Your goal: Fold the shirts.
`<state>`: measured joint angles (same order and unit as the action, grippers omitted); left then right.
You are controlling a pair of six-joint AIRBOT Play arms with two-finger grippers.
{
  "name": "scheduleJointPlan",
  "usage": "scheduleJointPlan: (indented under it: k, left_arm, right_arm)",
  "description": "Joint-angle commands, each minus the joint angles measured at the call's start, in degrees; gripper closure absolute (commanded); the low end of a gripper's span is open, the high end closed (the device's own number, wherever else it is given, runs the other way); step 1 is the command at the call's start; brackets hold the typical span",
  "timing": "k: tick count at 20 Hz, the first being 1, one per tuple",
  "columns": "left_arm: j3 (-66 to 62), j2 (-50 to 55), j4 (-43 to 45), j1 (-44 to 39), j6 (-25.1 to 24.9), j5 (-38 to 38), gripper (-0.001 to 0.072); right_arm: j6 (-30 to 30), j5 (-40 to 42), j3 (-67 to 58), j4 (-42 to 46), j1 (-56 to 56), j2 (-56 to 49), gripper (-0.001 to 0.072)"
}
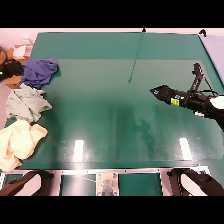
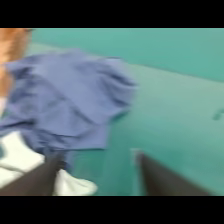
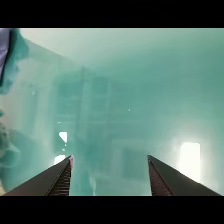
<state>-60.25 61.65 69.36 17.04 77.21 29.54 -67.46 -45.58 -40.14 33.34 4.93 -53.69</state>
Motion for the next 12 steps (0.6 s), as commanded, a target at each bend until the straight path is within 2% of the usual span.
scheduleJointPlan:
  k: [1, 7, 12]
  left_arm:
    - [-8.3, 12.5, 2.2, 4.8, 2.9, 0.1, -0.0013]
    - [-21.0, 29.9, 0.7, 5.1, 2.9, -1.9, -0.0013]
    - [-25.6, 37.7, -4.3, 5.1, 2.7, -5.2, -0.0013]
  right_arm:
    - [-2.6, -0.5, -1.1, -0.2, 1.3, -1.9, 0.0165]
    - [-2.6, 0.4, -1.0, -0.1, 1.2, -1.9, 0.0167]
    - [-2.6, 1.9, -1.0, -0.1, 1.2, -1.9, 0.0169]
